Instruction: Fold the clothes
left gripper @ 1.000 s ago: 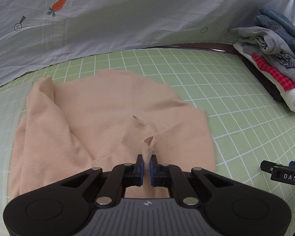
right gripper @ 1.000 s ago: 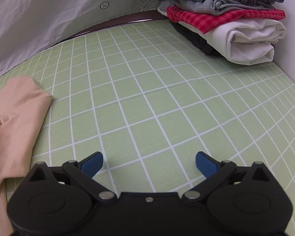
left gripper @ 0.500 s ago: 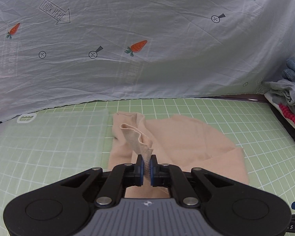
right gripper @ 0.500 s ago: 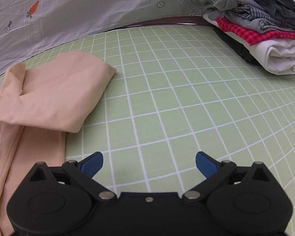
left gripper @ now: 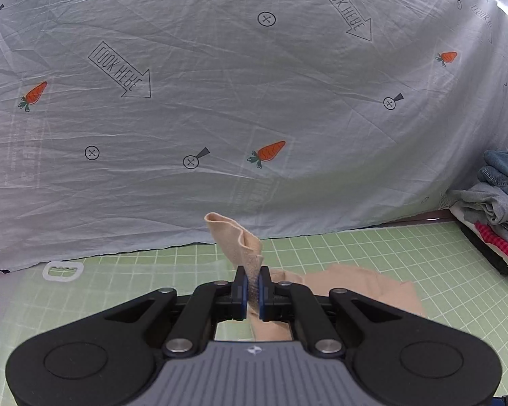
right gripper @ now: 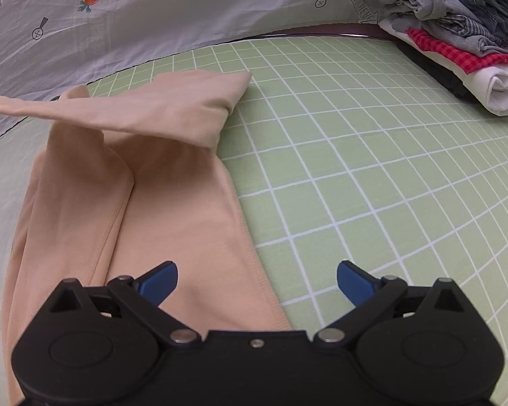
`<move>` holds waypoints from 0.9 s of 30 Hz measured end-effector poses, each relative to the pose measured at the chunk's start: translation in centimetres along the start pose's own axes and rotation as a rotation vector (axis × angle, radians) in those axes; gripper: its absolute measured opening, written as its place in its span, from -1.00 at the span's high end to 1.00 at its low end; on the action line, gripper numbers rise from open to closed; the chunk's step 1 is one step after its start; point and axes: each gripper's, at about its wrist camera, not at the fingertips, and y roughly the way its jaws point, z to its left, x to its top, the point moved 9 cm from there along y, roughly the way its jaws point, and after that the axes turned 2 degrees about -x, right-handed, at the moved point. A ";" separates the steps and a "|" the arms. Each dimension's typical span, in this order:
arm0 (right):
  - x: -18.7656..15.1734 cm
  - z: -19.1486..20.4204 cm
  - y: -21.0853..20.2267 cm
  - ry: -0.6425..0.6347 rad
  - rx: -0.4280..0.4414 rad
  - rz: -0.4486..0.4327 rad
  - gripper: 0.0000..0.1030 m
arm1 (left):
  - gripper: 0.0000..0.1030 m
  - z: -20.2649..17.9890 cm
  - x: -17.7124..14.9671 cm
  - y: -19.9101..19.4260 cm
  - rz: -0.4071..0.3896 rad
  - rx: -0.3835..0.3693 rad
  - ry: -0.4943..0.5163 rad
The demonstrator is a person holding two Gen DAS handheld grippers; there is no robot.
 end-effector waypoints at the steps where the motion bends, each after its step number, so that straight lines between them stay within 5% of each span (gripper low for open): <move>1: -0.2 0.3 0.0 0.013 -0.015 0.001 -0.97 | 0.88 0.9 0.2 0.1 -0.004 -0.002 -0.010; 11: -2.1 2.1 -0.4 0.103 -0.165 0.024 -0.97 | 0.88 9.8 3.3 -0.4 -0.123 0.006 -0.123; 17: -2.2 2.4 -0.9 0.094 -0.192 0.026 -0.97 | 0.73 15.6 -1.0 0.9 -0.005 0.133 -0.271; 20: -2.1 2.4 -1.1 0.083 -0.191 0.021 -0.97 | 0.44 16.5 -3.9 0.3 0.060 0.191 -0.309; 27: -1.9 2.3 -1.3 0.058 -0.156 0.006 -0.97 | 0.04 12.4 -8.5 -1.1 0.214 0.146 -0.324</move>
